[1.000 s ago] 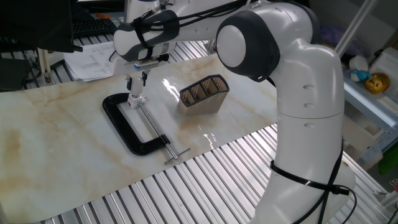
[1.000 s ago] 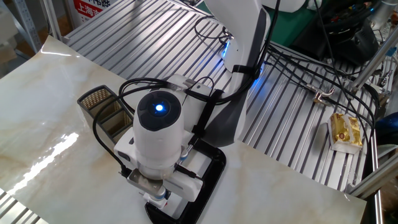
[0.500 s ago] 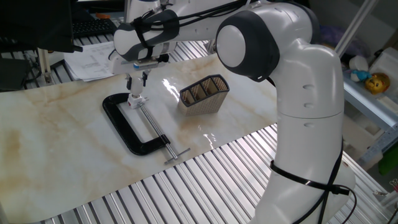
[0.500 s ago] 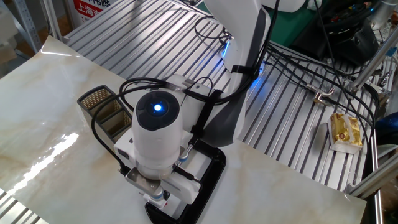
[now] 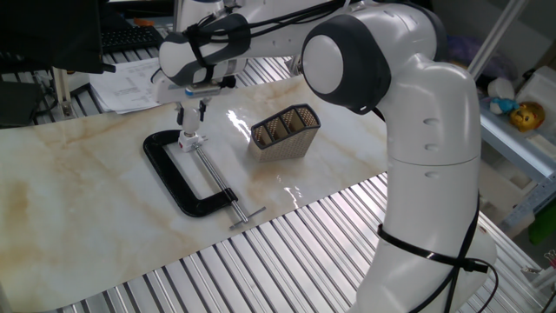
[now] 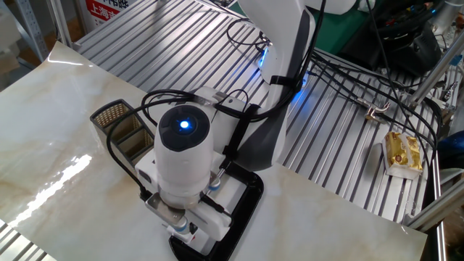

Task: Install the light bulb by rotating it

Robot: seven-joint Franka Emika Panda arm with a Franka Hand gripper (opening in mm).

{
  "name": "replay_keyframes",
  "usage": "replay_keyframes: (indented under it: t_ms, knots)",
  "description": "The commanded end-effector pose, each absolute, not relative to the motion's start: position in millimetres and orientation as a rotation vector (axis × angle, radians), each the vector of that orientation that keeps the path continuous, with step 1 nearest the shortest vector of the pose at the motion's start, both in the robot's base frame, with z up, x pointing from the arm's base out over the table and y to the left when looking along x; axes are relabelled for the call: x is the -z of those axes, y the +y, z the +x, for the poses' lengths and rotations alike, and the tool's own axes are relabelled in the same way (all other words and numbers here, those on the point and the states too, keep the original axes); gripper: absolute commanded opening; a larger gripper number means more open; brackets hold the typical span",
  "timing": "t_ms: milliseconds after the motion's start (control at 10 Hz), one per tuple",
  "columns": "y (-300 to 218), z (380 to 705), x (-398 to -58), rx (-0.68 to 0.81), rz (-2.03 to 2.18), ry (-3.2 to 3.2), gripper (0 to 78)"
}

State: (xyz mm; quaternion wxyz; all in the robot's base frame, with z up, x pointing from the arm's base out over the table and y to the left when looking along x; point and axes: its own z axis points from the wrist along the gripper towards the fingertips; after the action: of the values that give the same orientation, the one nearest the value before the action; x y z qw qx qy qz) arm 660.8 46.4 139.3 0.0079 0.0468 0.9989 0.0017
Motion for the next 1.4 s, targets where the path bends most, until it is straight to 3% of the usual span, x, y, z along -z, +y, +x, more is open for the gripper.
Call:
replay_keyframes:
  t_ms: [100,1400]
  knots:
    - [44.9,652.8,-126.3,-0.001,0.238,3.139,1.1]
    - [45.1,650.6,-125.4,0.009,0.696,3.073,1.1]
